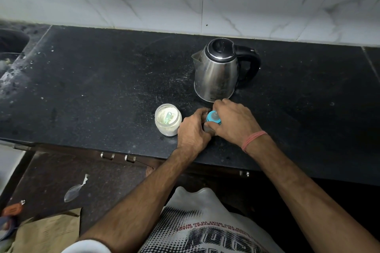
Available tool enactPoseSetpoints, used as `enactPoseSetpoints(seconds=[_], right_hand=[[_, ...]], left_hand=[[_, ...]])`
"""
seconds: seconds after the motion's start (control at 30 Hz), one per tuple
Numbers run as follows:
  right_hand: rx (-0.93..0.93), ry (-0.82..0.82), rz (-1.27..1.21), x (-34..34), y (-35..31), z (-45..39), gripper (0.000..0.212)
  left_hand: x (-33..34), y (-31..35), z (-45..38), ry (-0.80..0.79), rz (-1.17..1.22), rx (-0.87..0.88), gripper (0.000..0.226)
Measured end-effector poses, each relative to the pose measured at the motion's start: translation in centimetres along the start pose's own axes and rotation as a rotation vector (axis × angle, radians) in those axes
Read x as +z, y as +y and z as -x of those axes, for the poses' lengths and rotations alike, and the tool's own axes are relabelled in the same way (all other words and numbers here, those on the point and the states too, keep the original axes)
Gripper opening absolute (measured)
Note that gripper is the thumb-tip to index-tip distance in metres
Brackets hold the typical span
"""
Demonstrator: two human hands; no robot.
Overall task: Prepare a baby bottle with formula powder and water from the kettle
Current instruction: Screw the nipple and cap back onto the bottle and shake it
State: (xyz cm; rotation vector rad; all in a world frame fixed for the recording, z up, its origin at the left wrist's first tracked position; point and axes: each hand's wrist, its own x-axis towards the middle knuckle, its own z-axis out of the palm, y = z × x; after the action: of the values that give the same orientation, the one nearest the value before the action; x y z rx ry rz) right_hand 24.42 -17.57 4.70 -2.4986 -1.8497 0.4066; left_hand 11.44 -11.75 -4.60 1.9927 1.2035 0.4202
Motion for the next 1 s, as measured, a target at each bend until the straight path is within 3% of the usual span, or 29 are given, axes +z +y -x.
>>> enactPoseSetpoints(seconds=[0.3, 0.4, 0.53, 0.8, 1.0], right_hand=[[0.045, 0.008, 0.113, 0.2, -0.5, -0.1, 0.075], [-0.045, -0.051, -0.010, 0.1, 0.4, 0.0, 0.067], [-0.034, -0.093, -0.125, 0.3, 0.4, -0.2, 0.056], [-0.049, 0.031, 0.113, 1.0, 0.1, -0.9, 0.065], [-0.058, 0.019, 0.146, 1.6, 0.7, -1.8, 0.067]], left_hand=[[0.2, -0.3, -0.2, -0.009, -0.018, 0.006, 0.066], [0.1, -0.2, -0.2, -0.024, -0.016, -0.010, 0.071], [0.1, -0.2, -0.2, -0.035, -0.014, -0.019, 0.072], [0.2, -0.3, -0.2, -0.024, -0.020, -0.016, 0.059], [0.4, -0.6, -0.4, -0.047, -0.007, -0.032, 0.075]])
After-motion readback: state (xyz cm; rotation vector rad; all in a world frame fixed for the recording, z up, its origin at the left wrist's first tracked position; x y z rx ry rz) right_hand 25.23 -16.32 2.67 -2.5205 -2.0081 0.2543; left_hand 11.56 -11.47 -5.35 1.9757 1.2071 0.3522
